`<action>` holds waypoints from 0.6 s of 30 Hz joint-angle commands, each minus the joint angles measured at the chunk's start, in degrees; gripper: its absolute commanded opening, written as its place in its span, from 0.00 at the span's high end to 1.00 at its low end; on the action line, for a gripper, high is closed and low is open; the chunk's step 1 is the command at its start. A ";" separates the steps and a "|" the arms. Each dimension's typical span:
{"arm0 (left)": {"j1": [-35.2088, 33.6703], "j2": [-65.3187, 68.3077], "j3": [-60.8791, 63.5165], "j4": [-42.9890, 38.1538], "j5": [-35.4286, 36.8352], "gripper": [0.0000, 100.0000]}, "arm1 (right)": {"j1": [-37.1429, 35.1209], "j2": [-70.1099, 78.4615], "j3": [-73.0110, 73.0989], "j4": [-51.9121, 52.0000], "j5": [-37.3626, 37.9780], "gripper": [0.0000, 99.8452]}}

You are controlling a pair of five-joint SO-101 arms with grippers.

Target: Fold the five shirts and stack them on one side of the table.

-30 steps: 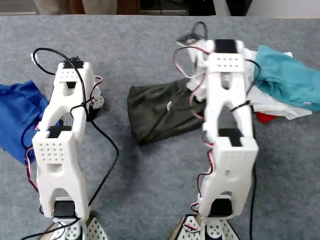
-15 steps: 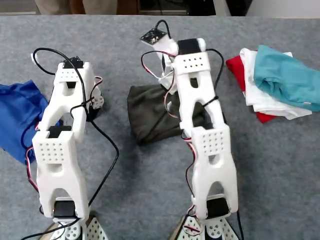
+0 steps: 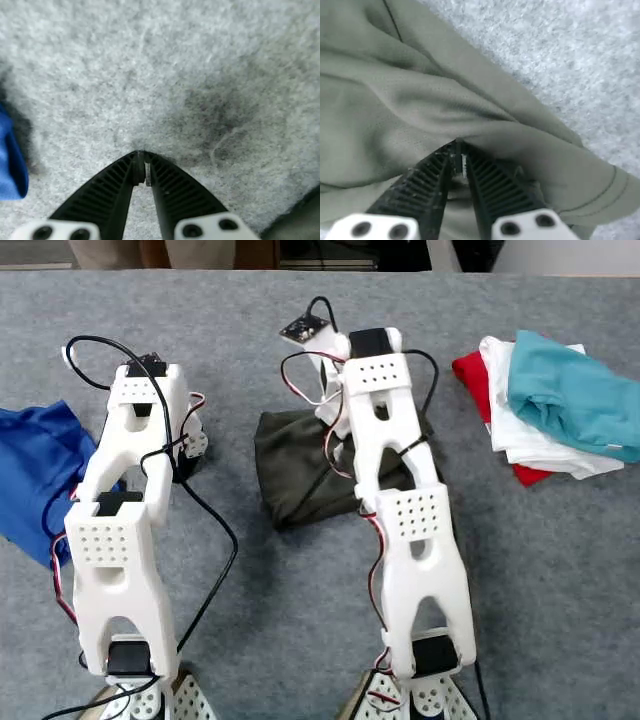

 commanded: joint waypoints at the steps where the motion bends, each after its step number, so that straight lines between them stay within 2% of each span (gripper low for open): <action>1: 0.09 -0.66 0.00 -2.55 -0.53 0.98 | 2.33 -0.84 -2.24 1.67 0.44 0.99; 7: 0.09 -0.66 0.00 -2.55 -0.62 0.98 | 3.21 -1.45 -0.40 1.85 0.44 0.99; 18: 0.09 -0.66 0.00 -2.55 -0.62 0.98 | 4.79 -16.48 21.41 1.67 0.97 0.99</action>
